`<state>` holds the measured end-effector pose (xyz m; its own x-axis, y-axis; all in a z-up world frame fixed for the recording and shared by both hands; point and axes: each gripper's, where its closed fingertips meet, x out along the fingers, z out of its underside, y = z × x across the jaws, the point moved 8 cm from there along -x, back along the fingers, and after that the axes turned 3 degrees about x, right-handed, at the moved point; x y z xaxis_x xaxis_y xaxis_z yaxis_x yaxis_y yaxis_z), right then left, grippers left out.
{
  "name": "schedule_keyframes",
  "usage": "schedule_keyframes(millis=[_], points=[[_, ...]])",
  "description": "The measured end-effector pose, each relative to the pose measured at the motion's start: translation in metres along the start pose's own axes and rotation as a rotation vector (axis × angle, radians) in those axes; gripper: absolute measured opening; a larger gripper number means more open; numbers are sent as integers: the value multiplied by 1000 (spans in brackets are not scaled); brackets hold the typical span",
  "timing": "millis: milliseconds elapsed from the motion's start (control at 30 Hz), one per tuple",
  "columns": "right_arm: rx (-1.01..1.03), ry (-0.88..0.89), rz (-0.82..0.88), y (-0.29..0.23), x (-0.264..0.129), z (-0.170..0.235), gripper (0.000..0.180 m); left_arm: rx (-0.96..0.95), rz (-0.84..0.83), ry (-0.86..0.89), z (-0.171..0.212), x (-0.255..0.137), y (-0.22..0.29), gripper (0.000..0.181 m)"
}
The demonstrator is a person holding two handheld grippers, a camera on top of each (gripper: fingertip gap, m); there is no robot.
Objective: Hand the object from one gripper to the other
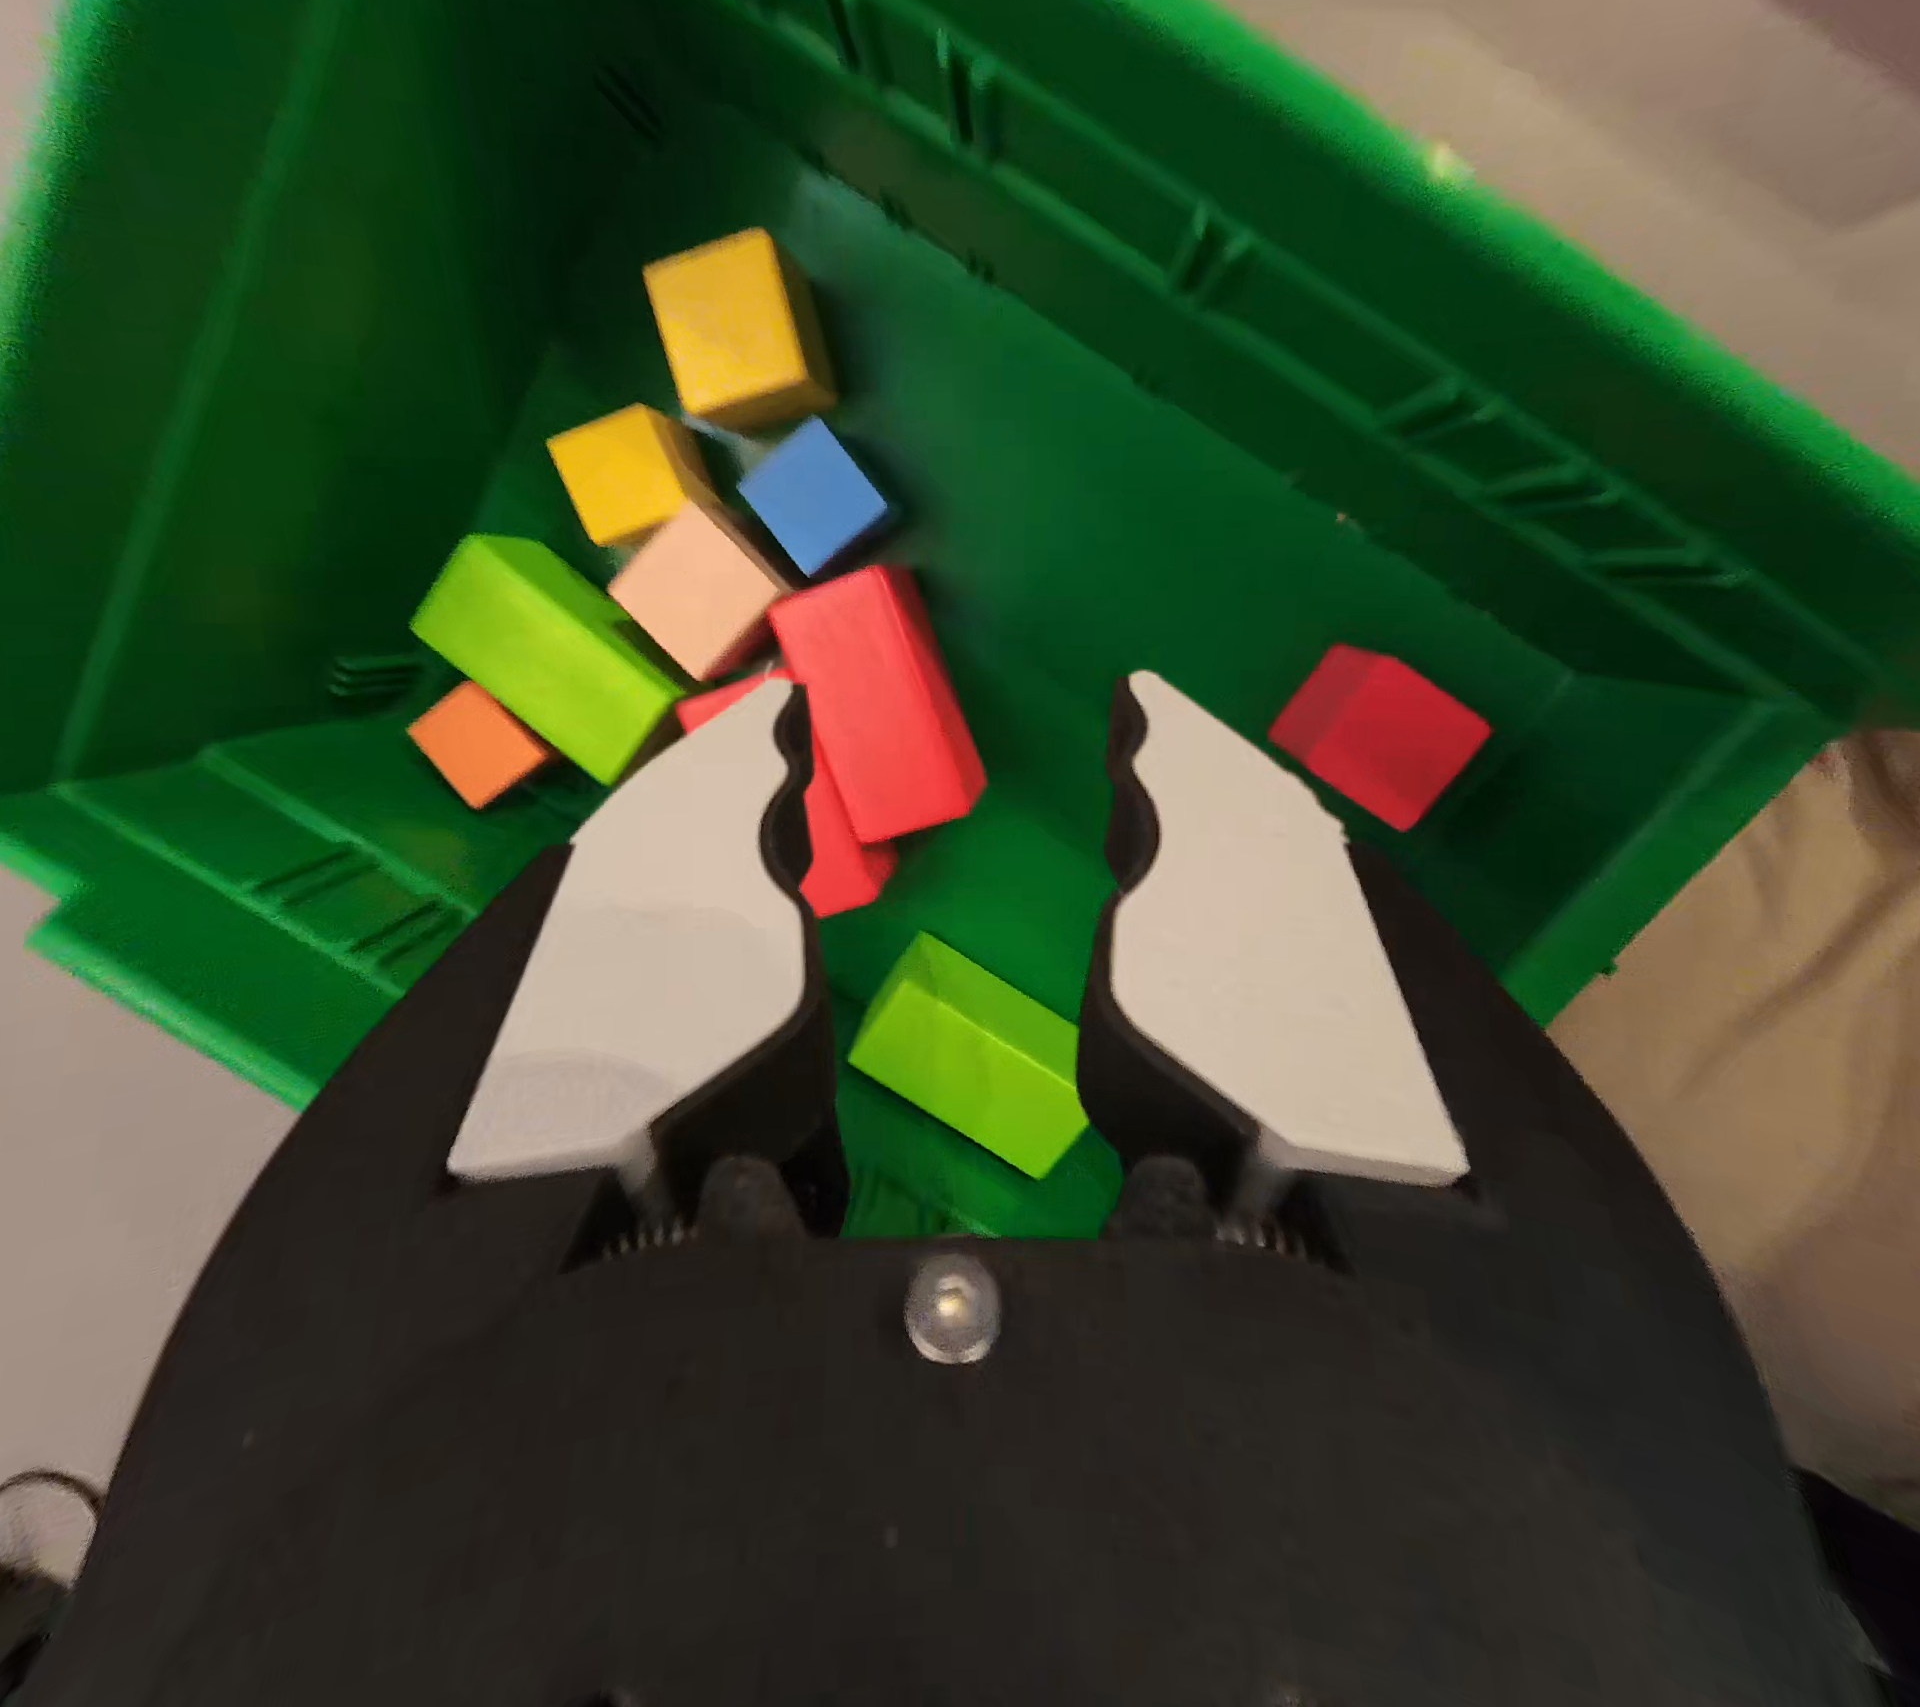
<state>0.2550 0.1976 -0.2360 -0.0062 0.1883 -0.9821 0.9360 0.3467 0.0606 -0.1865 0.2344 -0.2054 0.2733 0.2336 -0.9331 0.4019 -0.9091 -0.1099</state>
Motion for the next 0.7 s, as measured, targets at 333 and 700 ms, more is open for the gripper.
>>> schedule_keyframes(millis=[333, 700], points=[[-10, 15, -20, -1, -1, 0, 48, -32, -89, -195, 22, 38, -4, 59], [-13, 25, -29, -1, -2, 1, 48, -13, -7, -170, 16, 36, 9, 54]])
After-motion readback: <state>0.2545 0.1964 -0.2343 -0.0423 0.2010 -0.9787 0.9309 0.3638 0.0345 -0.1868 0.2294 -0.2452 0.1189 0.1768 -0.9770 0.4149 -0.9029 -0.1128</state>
